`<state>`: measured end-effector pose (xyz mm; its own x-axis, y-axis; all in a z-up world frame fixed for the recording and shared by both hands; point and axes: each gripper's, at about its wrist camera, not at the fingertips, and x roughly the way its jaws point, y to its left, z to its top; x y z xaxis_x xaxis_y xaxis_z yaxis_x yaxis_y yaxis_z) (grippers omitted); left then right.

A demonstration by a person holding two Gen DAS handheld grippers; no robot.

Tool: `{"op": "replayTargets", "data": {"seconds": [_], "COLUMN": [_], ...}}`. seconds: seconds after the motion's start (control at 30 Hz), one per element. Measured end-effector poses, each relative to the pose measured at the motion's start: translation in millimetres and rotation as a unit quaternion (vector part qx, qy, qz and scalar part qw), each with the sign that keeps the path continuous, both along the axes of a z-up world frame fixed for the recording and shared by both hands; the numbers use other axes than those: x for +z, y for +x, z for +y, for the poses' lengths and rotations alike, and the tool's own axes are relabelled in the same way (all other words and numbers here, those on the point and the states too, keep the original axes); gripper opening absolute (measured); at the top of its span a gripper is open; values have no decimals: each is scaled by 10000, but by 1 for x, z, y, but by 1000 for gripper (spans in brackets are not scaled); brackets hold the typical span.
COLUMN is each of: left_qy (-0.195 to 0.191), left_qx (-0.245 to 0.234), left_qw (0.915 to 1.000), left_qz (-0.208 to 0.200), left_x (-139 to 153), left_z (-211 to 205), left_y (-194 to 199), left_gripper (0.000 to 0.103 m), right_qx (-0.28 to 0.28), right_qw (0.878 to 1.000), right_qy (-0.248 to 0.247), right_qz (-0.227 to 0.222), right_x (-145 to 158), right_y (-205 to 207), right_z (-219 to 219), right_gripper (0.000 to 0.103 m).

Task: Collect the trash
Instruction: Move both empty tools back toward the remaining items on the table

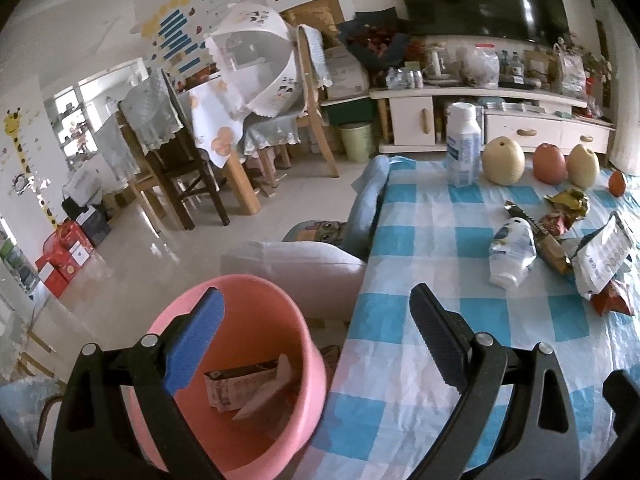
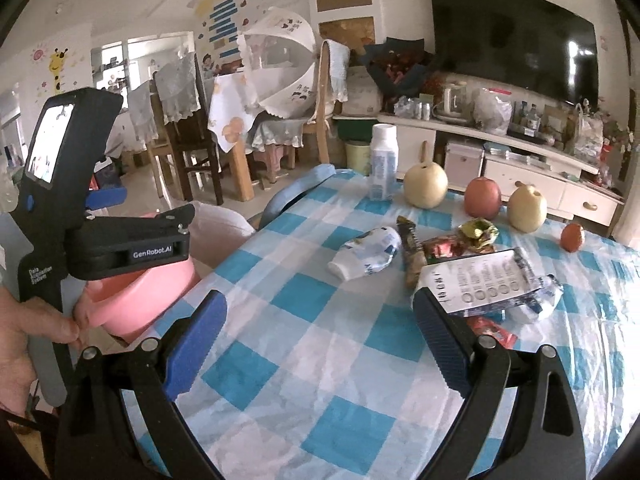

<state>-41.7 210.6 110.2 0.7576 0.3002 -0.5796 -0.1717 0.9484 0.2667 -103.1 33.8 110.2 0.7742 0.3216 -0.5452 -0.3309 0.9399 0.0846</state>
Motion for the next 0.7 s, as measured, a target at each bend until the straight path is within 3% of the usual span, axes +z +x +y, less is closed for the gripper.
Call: {"op": "replayTargets", "data": {"seconds": [0.7], "left_qy": [290], "left_qx": [-701], "left_qw": [9970], "left_qz": [159], "left_x": [-11], "left_z": [-62], "left_y": [5], "left_gripper": [94], "right_qx": [-500], "right_qw": [9985], "right_qy": [79], "right_qz": [183], "right_x": [-7], "right_y": [2], "right_z": [-78], "right_gripper": [93]}}
